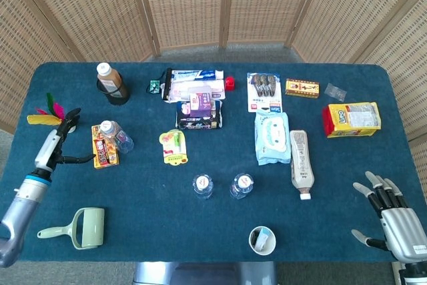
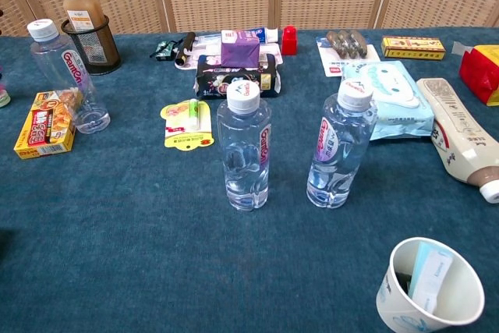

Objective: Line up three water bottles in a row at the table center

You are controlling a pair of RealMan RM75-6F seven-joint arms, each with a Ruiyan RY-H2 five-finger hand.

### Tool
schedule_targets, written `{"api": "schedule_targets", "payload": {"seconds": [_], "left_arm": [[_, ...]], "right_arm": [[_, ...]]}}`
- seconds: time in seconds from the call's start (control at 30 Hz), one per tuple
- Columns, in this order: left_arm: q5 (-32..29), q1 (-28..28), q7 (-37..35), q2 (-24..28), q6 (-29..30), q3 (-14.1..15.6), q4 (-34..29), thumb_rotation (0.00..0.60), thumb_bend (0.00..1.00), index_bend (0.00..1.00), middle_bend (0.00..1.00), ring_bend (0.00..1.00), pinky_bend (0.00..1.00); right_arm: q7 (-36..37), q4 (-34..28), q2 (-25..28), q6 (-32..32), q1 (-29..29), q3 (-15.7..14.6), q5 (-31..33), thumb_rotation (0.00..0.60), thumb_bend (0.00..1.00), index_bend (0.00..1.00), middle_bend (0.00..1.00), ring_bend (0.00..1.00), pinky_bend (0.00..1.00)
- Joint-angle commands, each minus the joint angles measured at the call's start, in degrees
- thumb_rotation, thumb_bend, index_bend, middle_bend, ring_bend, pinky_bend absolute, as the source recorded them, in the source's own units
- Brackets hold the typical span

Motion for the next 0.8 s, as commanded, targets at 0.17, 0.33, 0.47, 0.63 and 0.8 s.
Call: {"api": "schedule_targets", "payload": {"seconds": [0.17, 0.33, 0.47, 0.63, 0.8], "left_arm": [[-1.2, -4.1, 0.2, -7.2, -6.8, -2.6, 5.5, 0.6, 0.06, 0.0, 0.0, 0.0, 0.03], [-1.3, -6.1, 1.2, -10.2, -8.7, -3.8, 7.8, 0.6, 0.06, 0.0, 0.0, 0.0, 0.03], [-0.8, -7.5, 2.2, -12.1, -9.4, -4.3, 9.0, 0.6, 0.09, 0.0, 0.0, 0.0, 0.03], [-2.1, -8.2, 4.3, -13.8, -11.0, -5.1, 10.3, 0.6, 0.28, 0.0, 0.01, 0.01, 0.21], [-4.2, -7.8, 5.8, -15.6, -10.9, -6.7, 11.0, 0.6, 0.42, 0.26, 0.23, 0.19, 0.4]], "right_arm": [[-0.1, -0.1, 0.0, -0.8, 0.4, 0.2, 0.7, 0.6, 0.0, 0.17, 0.03, 0.0, 0.0], [0.6, 0.0, 0.2, -1.5, 0.6, 0.1, 1.3, 0.6, 0.0, 0.17, 0.03, 0.0, 0.0], [1.3, 0.1, 0.5, -2.3, 0.9, 0.1, 1.7, 0.6, 0.0, 0.17, 0.03, 0.0, 0.0], [1.9, 0.1, 0.6, -2.5, 1.1, 0.3, 2.1, 0.6, 0.0, 0.17, 0.03, 0.0, 0.0], [2.3, 0.1, 0.8, -2.7, 1.2, 0.1, 1.8, 0.6, 0.0, 0.17, 0.03, 0.0, 0.0]]}}
